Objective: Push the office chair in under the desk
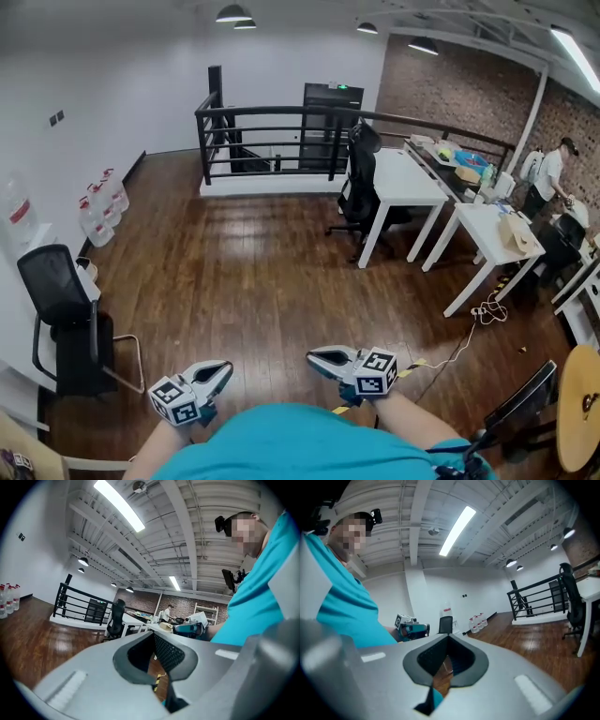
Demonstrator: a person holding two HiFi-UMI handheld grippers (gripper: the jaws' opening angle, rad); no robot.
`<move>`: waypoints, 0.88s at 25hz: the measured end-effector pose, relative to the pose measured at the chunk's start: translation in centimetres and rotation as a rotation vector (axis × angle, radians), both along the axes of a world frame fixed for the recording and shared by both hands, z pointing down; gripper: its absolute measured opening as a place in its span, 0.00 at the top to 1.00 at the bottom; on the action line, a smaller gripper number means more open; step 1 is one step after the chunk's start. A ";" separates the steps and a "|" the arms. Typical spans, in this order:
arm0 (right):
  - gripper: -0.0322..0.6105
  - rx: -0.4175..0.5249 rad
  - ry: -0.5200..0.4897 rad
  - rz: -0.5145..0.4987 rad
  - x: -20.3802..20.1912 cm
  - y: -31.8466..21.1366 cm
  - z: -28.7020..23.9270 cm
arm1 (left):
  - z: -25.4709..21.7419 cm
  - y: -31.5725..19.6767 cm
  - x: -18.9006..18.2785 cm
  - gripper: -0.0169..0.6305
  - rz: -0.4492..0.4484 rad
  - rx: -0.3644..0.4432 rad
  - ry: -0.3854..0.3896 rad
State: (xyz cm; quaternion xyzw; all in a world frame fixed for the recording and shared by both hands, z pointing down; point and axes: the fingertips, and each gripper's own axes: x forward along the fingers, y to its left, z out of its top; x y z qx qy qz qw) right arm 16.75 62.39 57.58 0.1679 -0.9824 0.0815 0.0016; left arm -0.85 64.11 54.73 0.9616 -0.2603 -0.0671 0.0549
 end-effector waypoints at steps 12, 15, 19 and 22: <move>0.95 0.011 0.108 -0.027 -7.9 -1.7 1.7 | -0.1 -1.3 -7.6 0.93 -0.050 -0.009 0.091; 0.95 0.002 0.117 -0.028 -8.6 -2.6 1.5 | -0.6 -2.1 -8.0 0.93 -0.050 -0.013 0.099; 0.95 0.003 0.128 -0.032 -8.6 -2.7 1.9 | -0.4 -2.5 -7.7 0.93 -0.045 -0.018 0.100; 0.95 -0.001 0.128 -0.034 -9.1 -2.8 2.1 | -0.3 -2.6 -8.0 0.93 -0.044 -0.020 0.093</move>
